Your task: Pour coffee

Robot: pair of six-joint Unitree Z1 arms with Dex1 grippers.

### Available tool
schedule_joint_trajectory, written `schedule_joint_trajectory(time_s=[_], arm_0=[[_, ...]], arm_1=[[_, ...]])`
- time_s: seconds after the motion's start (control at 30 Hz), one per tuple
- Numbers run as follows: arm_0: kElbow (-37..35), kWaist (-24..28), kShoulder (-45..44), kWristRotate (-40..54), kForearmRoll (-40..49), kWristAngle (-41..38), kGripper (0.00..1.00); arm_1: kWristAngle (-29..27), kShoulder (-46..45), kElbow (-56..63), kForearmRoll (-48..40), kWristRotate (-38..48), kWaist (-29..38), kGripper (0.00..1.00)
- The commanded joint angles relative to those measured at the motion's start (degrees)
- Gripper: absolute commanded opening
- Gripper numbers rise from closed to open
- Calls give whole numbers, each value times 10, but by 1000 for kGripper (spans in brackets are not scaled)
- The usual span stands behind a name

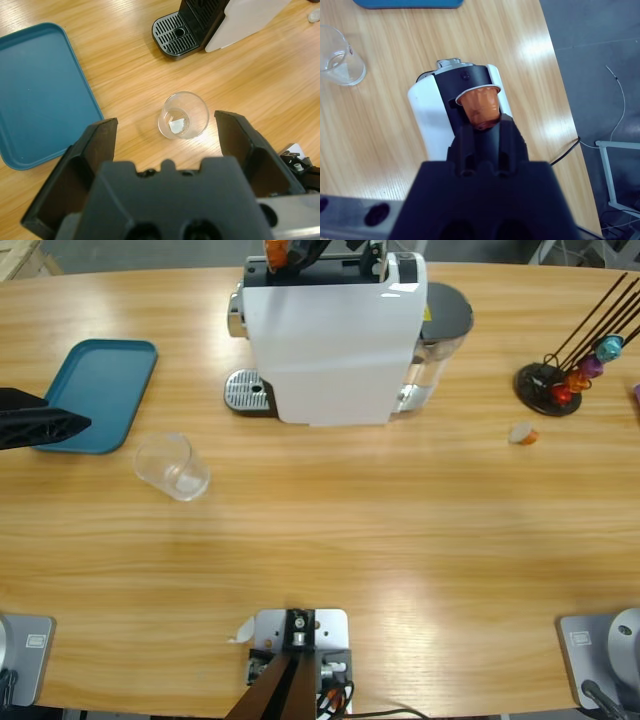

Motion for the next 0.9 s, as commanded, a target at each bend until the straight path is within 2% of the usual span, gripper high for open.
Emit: schedule_joint_trajectory(time_s=[0.03,0.07,0.13,0.17,0.2,0.23,0.4,0.63,0.9], arm_0=[[21,-4,-4,8,-6,-10,830],[21,-4,-4,8,-6,-10,830],[21,-4,-4,8,-6,-10,830],[21,-4,-4,8,-6,-10,830],[21,-4,-4,8,-6,-10,830],[21,-4,-4,8,-6,-10,830],[21,-4,-4,7,-6,-10,830],[21,-4,-4,8,-6,-10,830],[21,-4,-1,7,-8,-10,830]], arm_1=[[4,24,19,-5,-1,-5,67],[4,24,19,-5,-1,-5,243],[3,23,19,-5,-1,-5,330],[2,23,19,-5,-1,-5,435],[2,23,19,-5,-1,-5,497],[2,22,19,-5,-1,-5,526],[1,21,19,-4,0,-5,600],[-1,8,18,-3,1,-4,605],[-8,-67,21,-3,45,30,605]])
